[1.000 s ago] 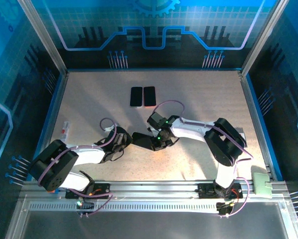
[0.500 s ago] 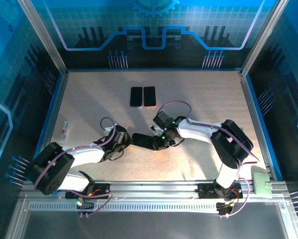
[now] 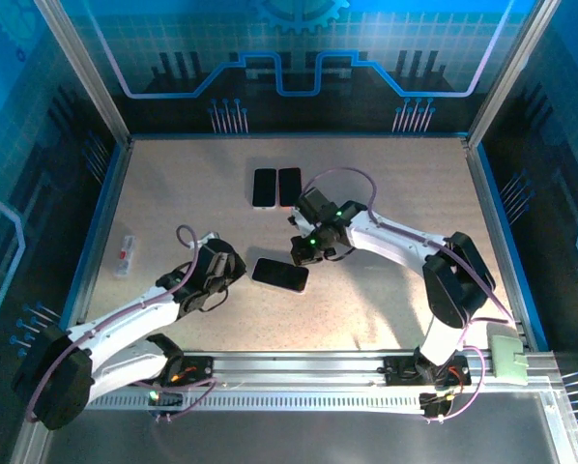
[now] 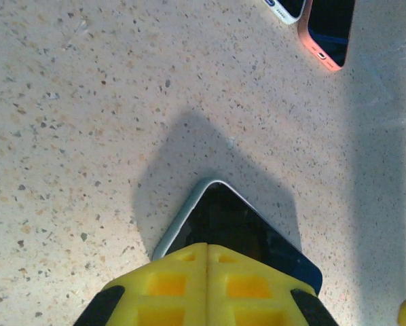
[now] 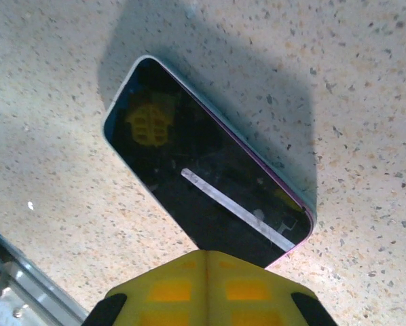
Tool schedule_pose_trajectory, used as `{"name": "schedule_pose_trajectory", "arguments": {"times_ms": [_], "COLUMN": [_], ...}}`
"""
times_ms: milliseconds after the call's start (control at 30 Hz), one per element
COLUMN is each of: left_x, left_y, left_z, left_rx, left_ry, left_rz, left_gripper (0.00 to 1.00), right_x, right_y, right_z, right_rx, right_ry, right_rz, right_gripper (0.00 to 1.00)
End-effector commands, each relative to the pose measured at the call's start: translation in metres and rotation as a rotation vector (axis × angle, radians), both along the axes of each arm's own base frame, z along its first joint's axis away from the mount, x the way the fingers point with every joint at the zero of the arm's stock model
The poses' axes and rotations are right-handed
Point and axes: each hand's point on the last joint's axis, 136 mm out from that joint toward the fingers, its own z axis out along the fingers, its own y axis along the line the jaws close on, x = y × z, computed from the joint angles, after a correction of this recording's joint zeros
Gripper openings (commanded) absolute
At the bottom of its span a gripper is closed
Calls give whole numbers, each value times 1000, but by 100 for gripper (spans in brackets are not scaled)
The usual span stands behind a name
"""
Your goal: Put the phone into the phone case
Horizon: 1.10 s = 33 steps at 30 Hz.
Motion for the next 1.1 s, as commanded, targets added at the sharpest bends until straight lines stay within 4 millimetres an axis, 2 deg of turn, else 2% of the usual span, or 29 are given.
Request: {"name": "schedule_pose_trajectory", "arguments": {"times_ms": [0,233,633,1067], "left_x": [1,6,9,9], "left_y": [-3,-25,-36,-38], "left_z": [-17,-34,-30,-39], "left_rx": [14,-42,-52,-58], "left_ry": [20,92,79,98], "left_rz": [-59,-132,-191,-196], "left_gripper": [0,0,0,0], "right_x": [-14,-31,-46,-52], "right_y": [-5,-8,-3,-14], "right_z": [-30,-49,-66,-57], "right_rx": [-54,-70,-109,-141], "right_ry": [25,32,65,60], "right_rz": [43,43,55,45], "right_gripper": [0,0,0,0]}}
